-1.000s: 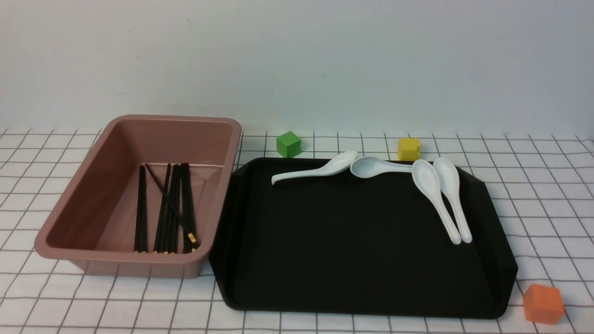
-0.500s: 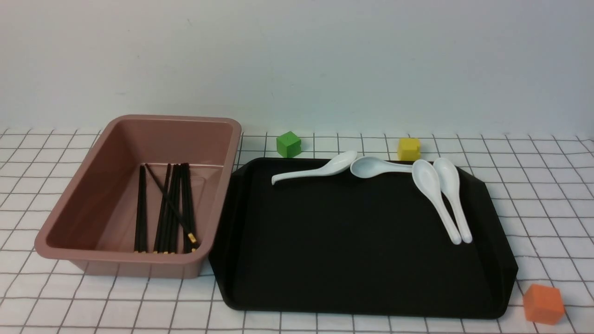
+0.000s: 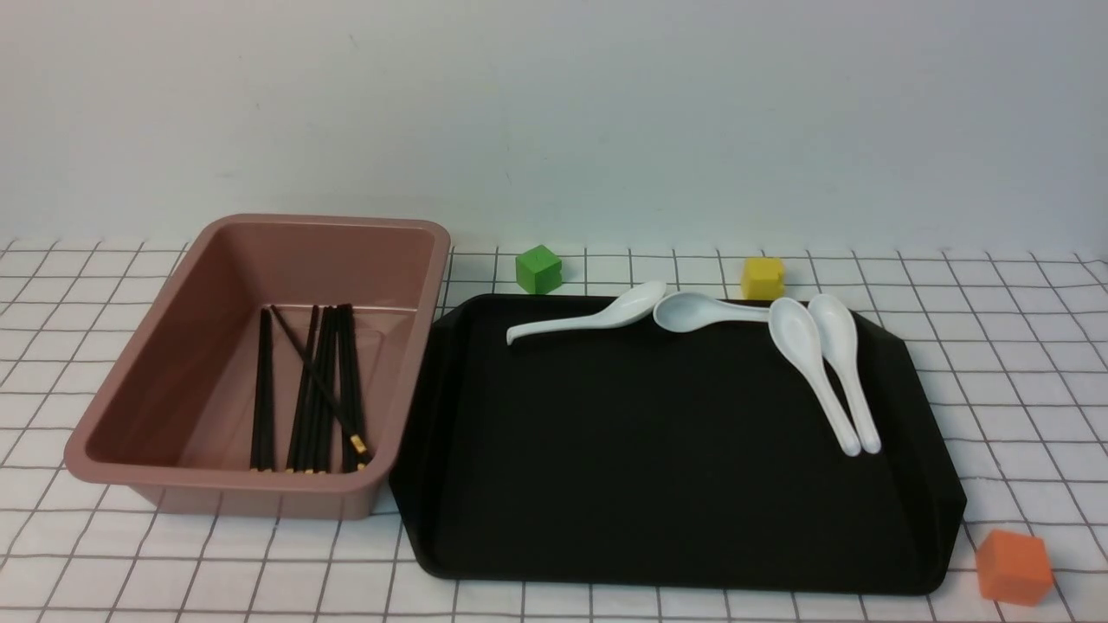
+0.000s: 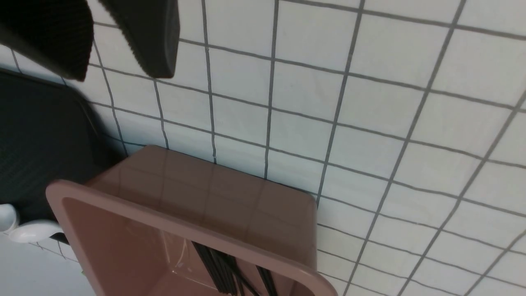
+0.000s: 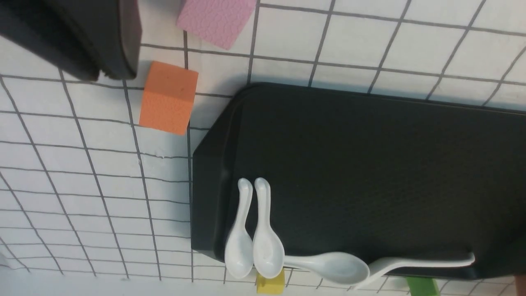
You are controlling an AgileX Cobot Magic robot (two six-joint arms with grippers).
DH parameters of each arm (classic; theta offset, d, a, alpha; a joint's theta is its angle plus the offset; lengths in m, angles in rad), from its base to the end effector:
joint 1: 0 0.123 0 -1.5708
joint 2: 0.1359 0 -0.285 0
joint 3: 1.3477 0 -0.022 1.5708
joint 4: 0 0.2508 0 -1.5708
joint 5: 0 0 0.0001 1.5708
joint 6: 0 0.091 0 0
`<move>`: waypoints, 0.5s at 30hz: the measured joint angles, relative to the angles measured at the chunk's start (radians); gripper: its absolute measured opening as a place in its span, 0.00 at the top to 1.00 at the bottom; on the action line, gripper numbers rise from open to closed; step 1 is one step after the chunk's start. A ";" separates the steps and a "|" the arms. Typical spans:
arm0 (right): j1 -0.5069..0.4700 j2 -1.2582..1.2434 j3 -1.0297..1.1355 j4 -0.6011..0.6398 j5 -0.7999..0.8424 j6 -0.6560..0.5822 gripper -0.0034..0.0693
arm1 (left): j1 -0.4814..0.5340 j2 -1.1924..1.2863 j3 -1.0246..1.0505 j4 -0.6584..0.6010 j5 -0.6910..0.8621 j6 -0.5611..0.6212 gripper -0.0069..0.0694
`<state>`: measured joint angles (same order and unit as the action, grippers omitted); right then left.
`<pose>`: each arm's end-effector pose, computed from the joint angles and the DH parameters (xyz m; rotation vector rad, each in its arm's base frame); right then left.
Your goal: On white black tablecloth take chopsticks from black tray and put them in box.
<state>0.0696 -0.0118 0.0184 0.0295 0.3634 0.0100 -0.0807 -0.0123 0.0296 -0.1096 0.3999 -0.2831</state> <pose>0.0526 0.0046 0.1749 -0.0370 1.8539 0.0843 0.0514 -0.0081 0.1682 -0.2604 1.8964 -0.3554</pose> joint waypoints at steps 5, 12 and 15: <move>0.000 0.000 0.000 0.000 0.000 0.000 0.84 | 0.000 0.000 0.000 0.000 0.000 0.000 0.60; 0.000 0.000 0.000 0.000 0.000 0.000 0.83 | 0.000 0.000 0.000 0.000 0.000 0.000 0.60; 0.000 0.000 0.000 0.000 0.000 0.000 0.82 | 0.000 0.000 0.000 0.000 0.000 0.000 0.60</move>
<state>0.0696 -0.0118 0.0184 0.0295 0.3635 0.0100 -0.0807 -0.0123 0.0296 -0.1096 0.3999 -0.2831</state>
